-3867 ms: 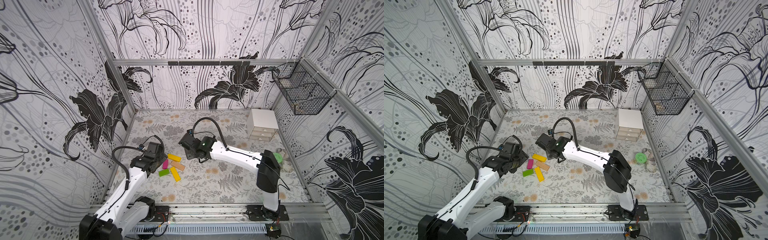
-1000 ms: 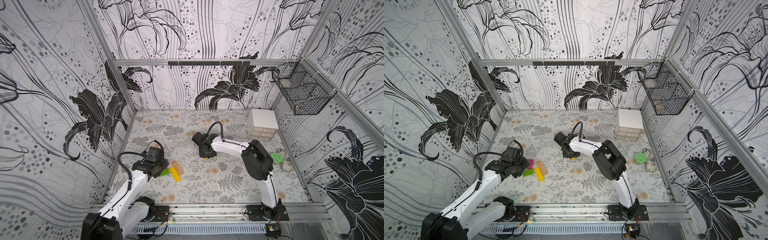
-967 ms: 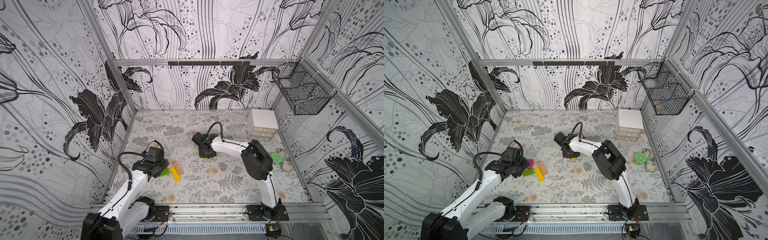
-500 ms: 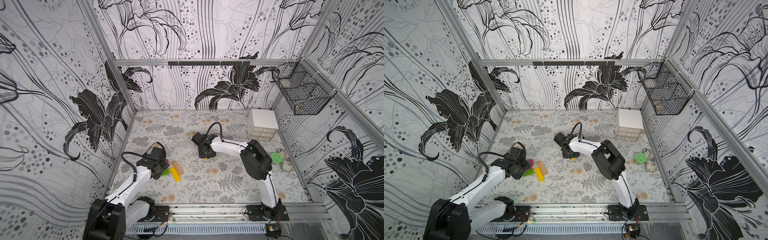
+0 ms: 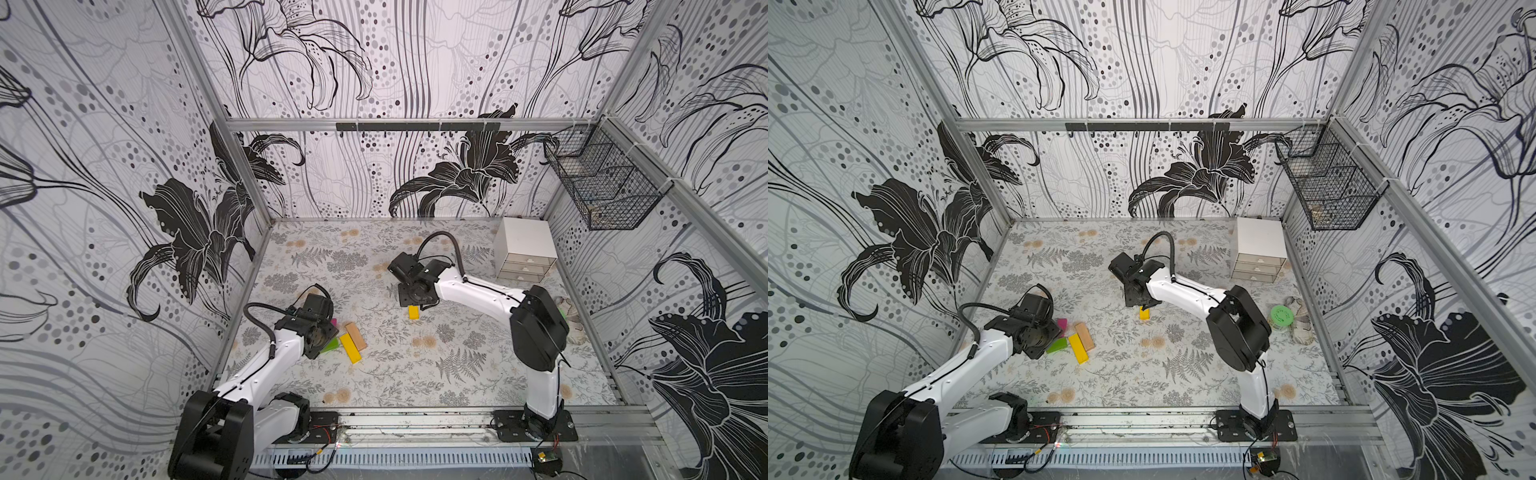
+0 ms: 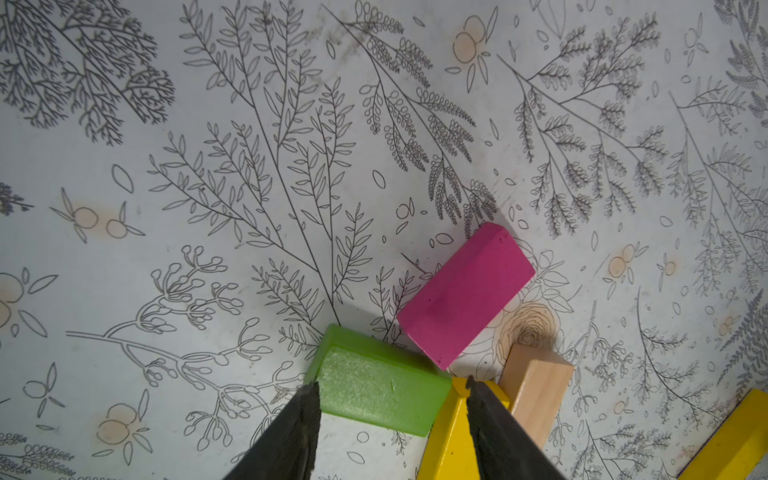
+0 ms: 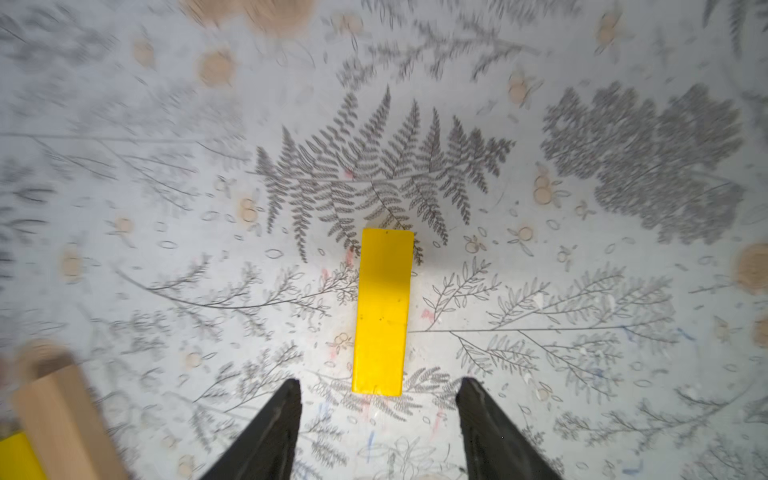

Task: Assemble the letter h with building blocks
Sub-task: Place the building block at the center of the board, then pick up the building block from the center of the board.

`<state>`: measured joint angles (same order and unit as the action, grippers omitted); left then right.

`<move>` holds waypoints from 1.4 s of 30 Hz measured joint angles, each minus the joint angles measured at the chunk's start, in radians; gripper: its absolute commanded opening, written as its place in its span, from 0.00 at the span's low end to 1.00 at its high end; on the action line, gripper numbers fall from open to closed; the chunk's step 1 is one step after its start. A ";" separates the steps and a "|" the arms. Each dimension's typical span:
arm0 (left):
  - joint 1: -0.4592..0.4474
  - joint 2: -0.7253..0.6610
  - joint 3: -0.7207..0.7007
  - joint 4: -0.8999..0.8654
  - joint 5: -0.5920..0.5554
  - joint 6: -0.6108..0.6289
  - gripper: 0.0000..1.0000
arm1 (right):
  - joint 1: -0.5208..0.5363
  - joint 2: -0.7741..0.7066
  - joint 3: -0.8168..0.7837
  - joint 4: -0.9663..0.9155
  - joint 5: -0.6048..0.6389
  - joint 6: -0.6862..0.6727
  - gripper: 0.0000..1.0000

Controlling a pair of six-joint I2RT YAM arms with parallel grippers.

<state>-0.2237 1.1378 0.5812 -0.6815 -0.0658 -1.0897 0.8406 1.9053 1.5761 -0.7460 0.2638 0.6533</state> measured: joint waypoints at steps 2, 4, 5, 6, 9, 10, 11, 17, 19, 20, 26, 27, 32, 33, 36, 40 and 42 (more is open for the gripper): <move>0.000 0.049 0.029 0.000 -0.002 0.009 0.60 | 0.011 -0.074 -0.023 0.008 0.003 -0.004 0.61; 0.000 0.110 0.079 0.001 -0.008 0.025 0.62 | 0.028 -0.136 -0.056 0.017 0.004 -0.004 0.61; 0.000 0.143 0.109 0.003 -0.013 0.032 0.62 | 0.037 -0.157 -0.071 0.020 0.004 -0.003 0.61; 0.000 0.176 0.142 0.006 -0.019 0.043 0.63 | 0.047 -0.179 -0.092 0.024 0.002 -0.003 0.61; 0.000 0.256 0.215 0.017 -0.034 0.071 0.66 | 0.070 -0.217 -0.147 0.031 -0.006 0.004 0.60; 0.000 0.277 0.230 0.019 -0.039 0.080 0.67 | 0.073 -0.224 -0.167 0.034 -0.009 0.009 0.60; 0.000 0.293 0.237 0.020 -0.040 0.089 0.67 | 0.073 -0.231 -0.181 0.033 -0.010 0.010 0.60; 0.000 0.368 0.245 0.014 -0.039 0.142 0.67 | 0.074 -0.279 -0.215 0.034 -0.010 0.016 0.59; 0.000 0.380 0.253 0.012 -0.039 0.158 0.67 | 0.074 -0.292 -0.215 0.037 -0.010 0.016 0.59; 0.000 0.383 0.256 0.012 -0.039 0.163 0.67 | 0.074 -0.296 -0.215 0.037 -0.010 0.016 0.59; 0.000 0.401 0.259 0.015 -0.037 0.182 0.54 | 0.074 -0.307 -0.218 0.037 0.010 0.031 0.58; 0.000 0.410 0.259 0.015 -0.036 0.184 0.53 | 0.074 -0.312 -0.223 0.036 0.017 0.037 0.58; 0.000 0.441 0.259 0.017 -0.022 0.187 0.52 | 0.074 -0.341 -0.237 0.029 0.043 0.050 0.58; -0.001 0.444 0.259 0.017 -0.019 0.188 0.51 | 0.074 -0.346 -0.237 0.029 0.048 0.055 0.58; -0.001 0.449 0.259 0.016 -0.016 0.192 0.48 | 0.074 -0.356 -0.238 0.029 0.055 0.062 0.58; -0.001 0.452 0.261 0.016 -0.016 0.201 0.39 | 0.074 -0.362 -0.241 0.029 0.059 0.065 0.58; -0.001 0.460 0.269 0.014 -0.019 0.207 0.32 | 0.074 -0.362 -0.246 0.030 0.059 0.066 0.58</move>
<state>-0.2245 1.5974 0.8501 -0.6670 -0.0845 -0.8829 0.9142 1.5433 1.3300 -0.7162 0.3229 0.7189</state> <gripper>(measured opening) 0.371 0.583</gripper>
